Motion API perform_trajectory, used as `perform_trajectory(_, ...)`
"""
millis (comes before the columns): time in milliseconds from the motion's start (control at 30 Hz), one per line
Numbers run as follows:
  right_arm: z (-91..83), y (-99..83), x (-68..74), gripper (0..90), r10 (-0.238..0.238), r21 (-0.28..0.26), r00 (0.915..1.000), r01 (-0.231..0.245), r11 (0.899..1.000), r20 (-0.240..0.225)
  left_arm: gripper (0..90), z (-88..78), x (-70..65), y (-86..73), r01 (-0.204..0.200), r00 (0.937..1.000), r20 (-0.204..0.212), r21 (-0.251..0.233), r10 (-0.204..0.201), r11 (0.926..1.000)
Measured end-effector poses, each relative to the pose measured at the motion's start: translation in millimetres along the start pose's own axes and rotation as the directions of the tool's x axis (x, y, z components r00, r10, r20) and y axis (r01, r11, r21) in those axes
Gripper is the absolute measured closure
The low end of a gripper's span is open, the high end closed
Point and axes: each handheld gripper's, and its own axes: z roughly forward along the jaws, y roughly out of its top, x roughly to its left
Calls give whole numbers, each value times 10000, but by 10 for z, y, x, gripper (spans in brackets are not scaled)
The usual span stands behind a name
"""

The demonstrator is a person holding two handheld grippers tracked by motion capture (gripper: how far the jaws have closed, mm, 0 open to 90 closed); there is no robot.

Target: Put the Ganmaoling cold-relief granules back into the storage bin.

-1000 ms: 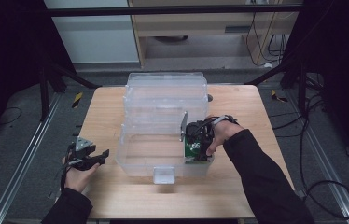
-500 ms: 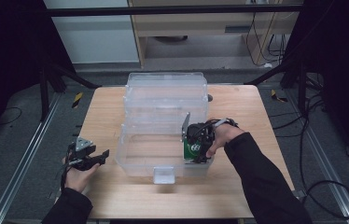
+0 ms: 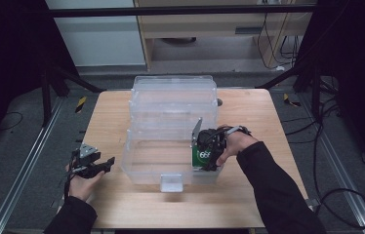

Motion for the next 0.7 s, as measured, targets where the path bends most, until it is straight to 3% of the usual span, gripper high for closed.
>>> perform_trajectory(267,-7,-11,0,151,39,17,10000,-40,10000,54,368,1,5,-3,10,10000,-17,10,-10,10000)
perform_trajectory(333,-72,-20,3,170,355,-319,9993,-352,9989,101,368,1,3,-3,11,10000,-15,11,-11,10000)
perform_trajectory(400,-92,-25,-3,173,308,-440,9994,-301,9986,138,368,1,1,-2,1,10000,-13,8,-1,10000)
perform_trajectory(433,-118,-23,13,178,586,-434,9981,-578,9974,167,368,1,1,-2,5,10000,-17,8,-5,10000)
perform_trajectory(700,-256,-67,49,210,684,-1018,9966,-634,9928,465,368,-14,1,3,42,10000,-30,-62,-43,10000)
